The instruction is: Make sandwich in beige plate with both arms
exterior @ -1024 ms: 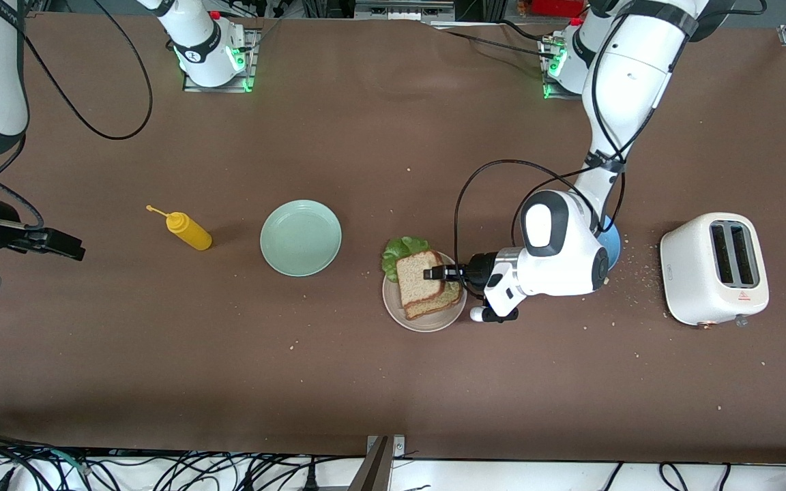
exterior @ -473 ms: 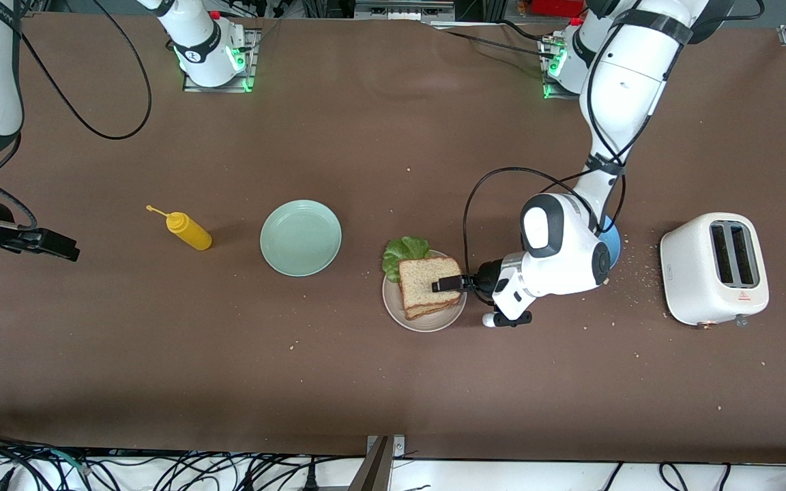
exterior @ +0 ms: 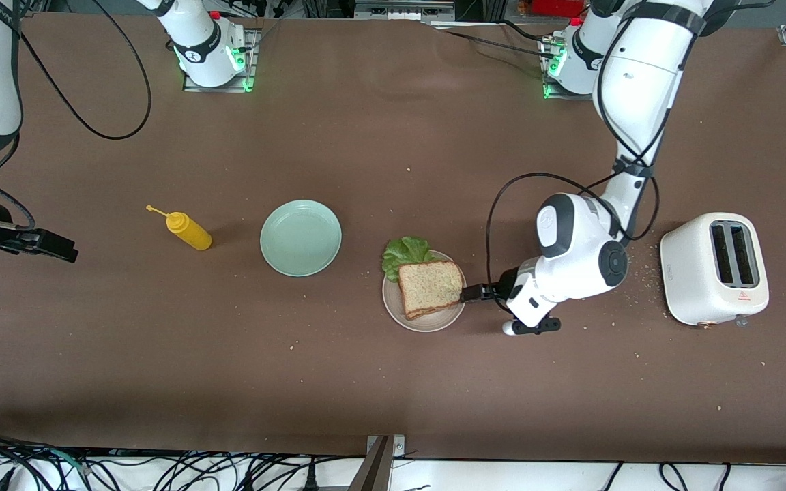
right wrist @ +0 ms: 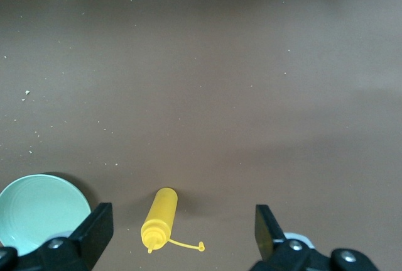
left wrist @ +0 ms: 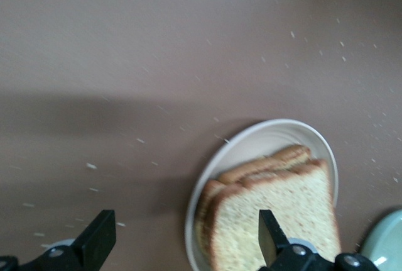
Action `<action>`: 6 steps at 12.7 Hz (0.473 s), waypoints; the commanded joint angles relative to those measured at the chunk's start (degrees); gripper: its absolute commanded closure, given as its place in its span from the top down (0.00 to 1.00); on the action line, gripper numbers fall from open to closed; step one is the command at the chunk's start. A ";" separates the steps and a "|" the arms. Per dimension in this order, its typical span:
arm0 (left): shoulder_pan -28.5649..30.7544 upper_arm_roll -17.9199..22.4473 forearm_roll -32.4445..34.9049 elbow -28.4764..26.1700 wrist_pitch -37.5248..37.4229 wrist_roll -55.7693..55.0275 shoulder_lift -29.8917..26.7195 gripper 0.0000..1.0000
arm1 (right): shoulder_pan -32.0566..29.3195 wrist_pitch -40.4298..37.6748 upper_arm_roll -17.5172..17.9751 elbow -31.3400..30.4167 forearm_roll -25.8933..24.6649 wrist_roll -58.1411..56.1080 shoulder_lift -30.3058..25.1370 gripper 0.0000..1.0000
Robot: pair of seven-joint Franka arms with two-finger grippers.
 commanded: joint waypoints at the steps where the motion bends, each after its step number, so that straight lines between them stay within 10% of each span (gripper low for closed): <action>1: 3.74 1.19 5.89 -1.05 -5.86 -1.30 -4.54 1.00 | -0.11 -0.04 0.25 -0.04 -0.67 0.68 -0.75 1.00; 6: 12.18 1.19 20.81 -0.26 -19.50 -0.77 -10.96 1.00 | -0.02 -0.12 0.34 -0.13 -0.67 0.68 -0.66 1.00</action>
